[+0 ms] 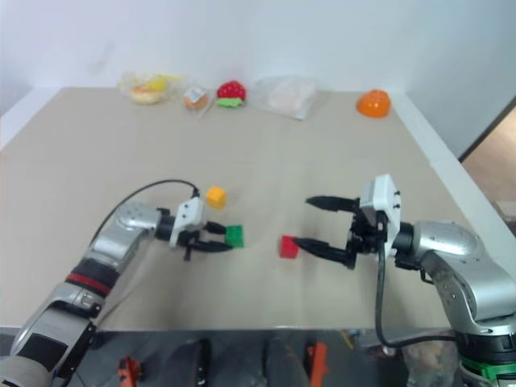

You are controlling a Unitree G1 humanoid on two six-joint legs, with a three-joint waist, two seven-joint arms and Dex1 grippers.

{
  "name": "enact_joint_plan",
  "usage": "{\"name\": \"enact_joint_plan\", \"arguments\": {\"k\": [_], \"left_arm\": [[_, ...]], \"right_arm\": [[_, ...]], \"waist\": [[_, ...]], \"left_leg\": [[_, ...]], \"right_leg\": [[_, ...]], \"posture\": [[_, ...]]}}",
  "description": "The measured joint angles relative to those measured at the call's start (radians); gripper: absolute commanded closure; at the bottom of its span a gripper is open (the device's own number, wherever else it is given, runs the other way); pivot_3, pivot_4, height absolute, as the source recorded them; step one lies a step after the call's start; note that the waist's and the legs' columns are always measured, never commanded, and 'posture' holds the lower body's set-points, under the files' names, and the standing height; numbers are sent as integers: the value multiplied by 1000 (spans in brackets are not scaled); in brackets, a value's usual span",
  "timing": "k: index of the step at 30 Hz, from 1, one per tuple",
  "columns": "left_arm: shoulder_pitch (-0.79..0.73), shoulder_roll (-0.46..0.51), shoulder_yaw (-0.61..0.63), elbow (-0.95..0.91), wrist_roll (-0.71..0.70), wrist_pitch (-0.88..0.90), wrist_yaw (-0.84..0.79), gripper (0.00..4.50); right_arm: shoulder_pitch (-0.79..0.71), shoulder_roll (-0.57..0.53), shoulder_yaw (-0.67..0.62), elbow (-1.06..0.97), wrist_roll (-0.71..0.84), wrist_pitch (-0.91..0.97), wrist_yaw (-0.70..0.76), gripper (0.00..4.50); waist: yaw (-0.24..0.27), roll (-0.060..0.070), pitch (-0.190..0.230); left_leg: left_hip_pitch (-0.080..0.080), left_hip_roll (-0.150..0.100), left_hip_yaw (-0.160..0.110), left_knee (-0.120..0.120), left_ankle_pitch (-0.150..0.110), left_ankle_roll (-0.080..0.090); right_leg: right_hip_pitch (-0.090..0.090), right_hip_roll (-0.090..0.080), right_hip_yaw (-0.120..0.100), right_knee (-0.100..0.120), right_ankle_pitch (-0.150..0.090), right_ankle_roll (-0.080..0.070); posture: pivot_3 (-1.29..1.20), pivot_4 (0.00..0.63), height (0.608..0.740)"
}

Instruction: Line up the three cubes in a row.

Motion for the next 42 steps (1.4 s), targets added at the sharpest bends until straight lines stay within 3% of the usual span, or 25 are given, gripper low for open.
{"name": "enact_joint_plan", "arguments": {"k": [15, 18, 23, 30, 37, 42], "left_arm": [[13, -1, -23, -32, 35, -39, -19, 3267], [10, -5, -22, -8, 38, -62, -5, 1869], [-6, -22, -4, 33, 43, -78, 47, 182], [3, 26, 20, -4, 5, -3, 14, 182], [149, 302, 128, -259, -167, 284, -154, 182], [205, 280, 241, -345, -235, 405, -11, 182]], "right_arm": [[-19, 11, 32, 42, -21, -21, 13, 0], [-25, 11, 32, 45, -21, -21, 13, 0], [-26, 11, 32, 45, -20, -22, 13, 0], [-46, 11, 33, 46, -18, -20, 13, 0], [-79, 8, 34, 73, -16, -13, 21, 0], [-108, 9, 40, 87, -18, -15, 36, 0]], "waist": [[0, 0, 0], [0, 0, 0], [0, 0, 0], [-3, 0, 0], [-5, 1, 0], [8, 1, 0]], "left_leg": [[0, 0, 0, 0, 0, 0], [1, 0, 0, 0, 0, 1], [2, 0, 0, 1, 1, 1], [2, 1, 0, 0, 1, 1], [2, 3, 0, -2, 0, 1], [1, 3, 0, 1, 1, 1]], "right_leg": [[0, 0, 0, 0, 0, 0], [1, 0, 0, 0, 0, 0], [3, 0, 0, 0, 1, 1], [1, 1, 0, 0, 1, 0], [-1, 3, 0, 2, -1, -3], [1, 0, -3, 2, -1, -3]], "posture": [[0, 150, 740], [0, 150, 740], [0, 150, 740], [0, 150, 740], [0, 150, 740], [0, 150, 740]]}}
